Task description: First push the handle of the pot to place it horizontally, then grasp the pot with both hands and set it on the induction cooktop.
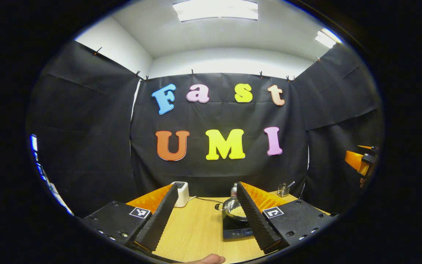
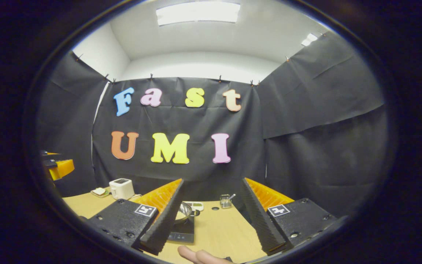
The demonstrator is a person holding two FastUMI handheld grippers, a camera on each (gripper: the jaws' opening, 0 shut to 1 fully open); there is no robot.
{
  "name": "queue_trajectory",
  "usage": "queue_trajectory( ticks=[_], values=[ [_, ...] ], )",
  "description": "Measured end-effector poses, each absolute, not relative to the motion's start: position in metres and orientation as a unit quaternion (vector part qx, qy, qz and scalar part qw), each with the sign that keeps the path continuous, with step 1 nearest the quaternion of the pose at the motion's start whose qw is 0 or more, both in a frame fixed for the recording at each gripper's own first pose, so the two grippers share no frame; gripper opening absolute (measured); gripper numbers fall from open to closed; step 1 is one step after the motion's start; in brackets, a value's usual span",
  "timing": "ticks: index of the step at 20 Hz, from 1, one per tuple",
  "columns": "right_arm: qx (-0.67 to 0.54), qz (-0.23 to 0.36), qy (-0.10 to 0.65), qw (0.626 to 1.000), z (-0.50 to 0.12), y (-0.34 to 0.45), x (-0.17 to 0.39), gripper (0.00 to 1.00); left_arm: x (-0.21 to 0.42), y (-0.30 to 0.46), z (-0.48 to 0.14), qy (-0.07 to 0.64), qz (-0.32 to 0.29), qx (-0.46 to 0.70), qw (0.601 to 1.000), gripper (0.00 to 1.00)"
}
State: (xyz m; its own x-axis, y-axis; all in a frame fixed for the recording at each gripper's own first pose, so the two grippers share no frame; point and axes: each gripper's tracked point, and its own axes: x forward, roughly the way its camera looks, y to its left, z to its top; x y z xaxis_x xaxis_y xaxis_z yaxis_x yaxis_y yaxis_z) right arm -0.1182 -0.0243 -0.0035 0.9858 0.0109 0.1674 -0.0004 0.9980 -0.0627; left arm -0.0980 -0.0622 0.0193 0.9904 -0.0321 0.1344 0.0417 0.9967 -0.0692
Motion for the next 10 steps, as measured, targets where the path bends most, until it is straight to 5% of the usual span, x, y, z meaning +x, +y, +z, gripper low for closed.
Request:
queue_trajectory(
  ticks=[10],
  values=[
    [-0.014, 0.000, -0.070, 0.997, -0.029, -0.029, -0.121, 0.94, -0.101, -0.069, 0.001, -0.053, -0.035, -0.035, 0.997, 0.95]
  ],
)
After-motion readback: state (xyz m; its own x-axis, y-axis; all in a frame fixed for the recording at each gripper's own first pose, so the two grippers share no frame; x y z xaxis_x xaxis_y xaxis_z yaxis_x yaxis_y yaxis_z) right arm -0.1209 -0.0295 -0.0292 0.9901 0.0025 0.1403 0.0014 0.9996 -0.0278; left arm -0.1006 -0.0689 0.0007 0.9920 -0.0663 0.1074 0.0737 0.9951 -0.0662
